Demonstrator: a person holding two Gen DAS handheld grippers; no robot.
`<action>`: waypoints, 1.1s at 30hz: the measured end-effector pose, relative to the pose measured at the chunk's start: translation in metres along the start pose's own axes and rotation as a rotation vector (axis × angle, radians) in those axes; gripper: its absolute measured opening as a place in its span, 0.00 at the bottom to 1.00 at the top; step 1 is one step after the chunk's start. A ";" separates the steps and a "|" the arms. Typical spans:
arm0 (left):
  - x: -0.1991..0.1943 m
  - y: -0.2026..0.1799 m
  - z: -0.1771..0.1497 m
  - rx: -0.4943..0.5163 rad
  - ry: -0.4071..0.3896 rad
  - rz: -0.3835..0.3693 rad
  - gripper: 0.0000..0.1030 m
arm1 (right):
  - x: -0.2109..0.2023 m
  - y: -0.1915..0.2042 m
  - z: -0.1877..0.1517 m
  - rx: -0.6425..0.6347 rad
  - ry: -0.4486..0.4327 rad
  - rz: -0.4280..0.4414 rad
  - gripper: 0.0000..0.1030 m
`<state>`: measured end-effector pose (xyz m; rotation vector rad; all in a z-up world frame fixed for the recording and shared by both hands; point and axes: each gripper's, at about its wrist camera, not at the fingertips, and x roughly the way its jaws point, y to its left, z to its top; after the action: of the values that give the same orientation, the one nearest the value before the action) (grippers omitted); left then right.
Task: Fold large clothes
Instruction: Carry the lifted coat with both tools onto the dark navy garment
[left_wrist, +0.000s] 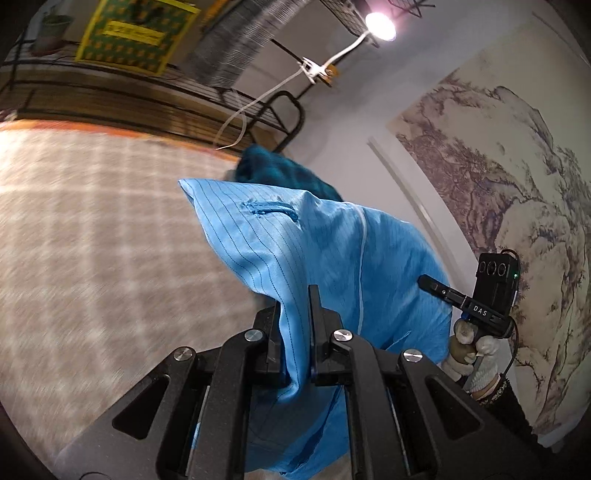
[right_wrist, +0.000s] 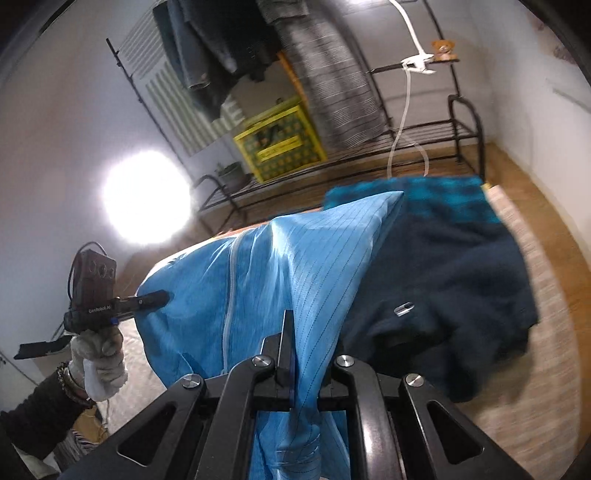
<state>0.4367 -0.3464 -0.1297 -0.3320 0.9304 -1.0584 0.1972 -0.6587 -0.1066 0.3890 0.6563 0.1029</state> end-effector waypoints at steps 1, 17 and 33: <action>0.013 -0.004 0.010 0.012 0.003 -0.005 0.05 | -0.004 -0.008 0.005 -0.004 -0.006 -0.013 0.03; 0.144 -0.026 0.117 0.094 -0.035 -0.003 0.05 | 0.011 -0.109 0.108 -0.049 -0.091 -0.182 0.03; 0.188 0.023 0.123 0.031 -0.023 0.075 0.15 | 0.081 -0.191 0.109 0.022 -0.025 -0.238 0.15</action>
<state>0.5791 -0.5187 -0.1640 -0.2807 0.8986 -0.9975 0.3227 -0.8522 -0.1480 0.3303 0.6750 -0.1351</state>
